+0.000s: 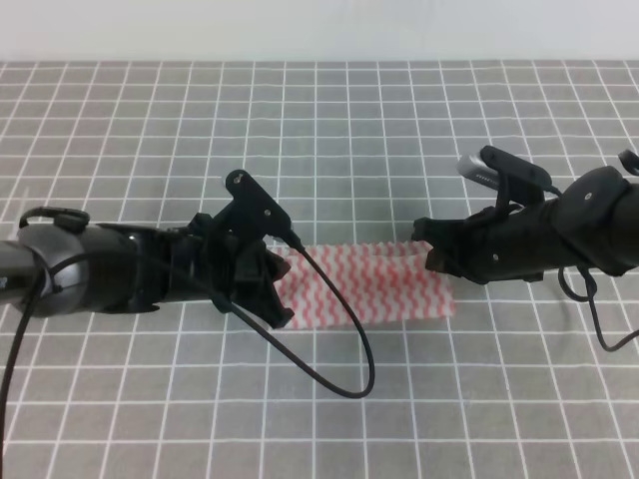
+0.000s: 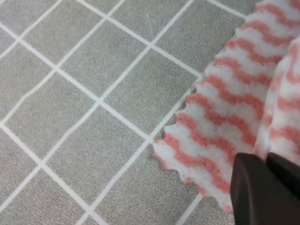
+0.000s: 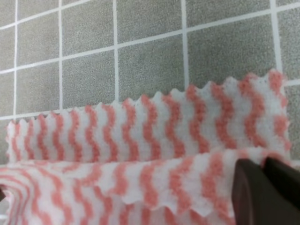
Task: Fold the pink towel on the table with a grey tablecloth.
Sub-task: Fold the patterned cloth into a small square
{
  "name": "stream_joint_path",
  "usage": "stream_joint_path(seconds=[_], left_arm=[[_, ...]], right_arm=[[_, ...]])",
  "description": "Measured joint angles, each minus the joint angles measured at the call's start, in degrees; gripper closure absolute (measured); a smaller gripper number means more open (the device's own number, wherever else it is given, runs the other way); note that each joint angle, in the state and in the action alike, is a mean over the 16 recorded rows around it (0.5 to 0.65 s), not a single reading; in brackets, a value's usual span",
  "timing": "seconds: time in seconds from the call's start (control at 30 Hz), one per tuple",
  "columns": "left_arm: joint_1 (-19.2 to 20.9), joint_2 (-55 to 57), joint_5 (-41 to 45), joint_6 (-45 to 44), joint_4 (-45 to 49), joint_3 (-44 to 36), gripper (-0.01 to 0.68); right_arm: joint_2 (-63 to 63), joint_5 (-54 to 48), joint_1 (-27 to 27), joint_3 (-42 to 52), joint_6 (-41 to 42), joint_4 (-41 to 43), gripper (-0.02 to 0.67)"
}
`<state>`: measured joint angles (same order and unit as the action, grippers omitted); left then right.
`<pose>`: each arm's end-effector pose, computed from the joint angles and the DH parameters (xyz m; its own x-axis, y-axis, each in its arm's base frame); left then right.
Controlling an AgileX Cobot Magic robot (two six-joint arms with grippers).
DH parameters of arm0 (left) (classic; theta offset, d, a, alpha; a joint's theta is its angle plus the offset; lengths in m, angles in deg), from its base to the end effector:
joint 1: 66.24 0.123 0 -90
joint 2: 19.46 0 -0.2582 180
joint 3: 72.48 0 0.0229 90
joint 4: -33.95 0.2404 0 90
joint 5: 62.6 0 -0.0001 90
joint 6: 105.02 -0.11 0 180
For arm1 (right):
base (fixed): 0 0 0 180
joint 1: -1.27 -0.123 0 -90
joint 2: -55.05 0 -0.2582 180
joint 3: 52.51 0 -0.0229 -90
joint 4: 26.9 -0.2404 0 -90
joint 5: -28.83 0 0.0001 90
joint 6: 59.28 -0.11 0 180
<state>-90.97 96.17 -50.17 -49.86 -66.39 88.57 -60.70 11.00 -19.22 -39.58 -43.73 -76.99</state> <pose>0.3340 -0.1796 0.1310 -0.3311 0.5945 -0.7327 0.7536 0.6339 0.1738 0.3491 0.1581 0.1409 -0.8666 0.2435 -0.4355 -0.0081 0.8658 0.5004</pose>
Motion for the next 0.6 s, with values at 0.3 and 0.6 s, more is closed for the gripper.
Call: stream_joint_path(seconds=[0.3, 0.6], left_arm=[[0.01, 0.2, -0.32, -0.02, 0.16, 0.03, 0.676], [0.02, 0.25, -0.49, -0.04, 0.23, 0.04, 0.675]], right_arm=[[-1.34, -0.57, 0.02, -0.76, 0.13, 0.1, 0.663], [-2.67, -1.48, 0.02, -1.56, 0.23, 0.2, 0.663]])
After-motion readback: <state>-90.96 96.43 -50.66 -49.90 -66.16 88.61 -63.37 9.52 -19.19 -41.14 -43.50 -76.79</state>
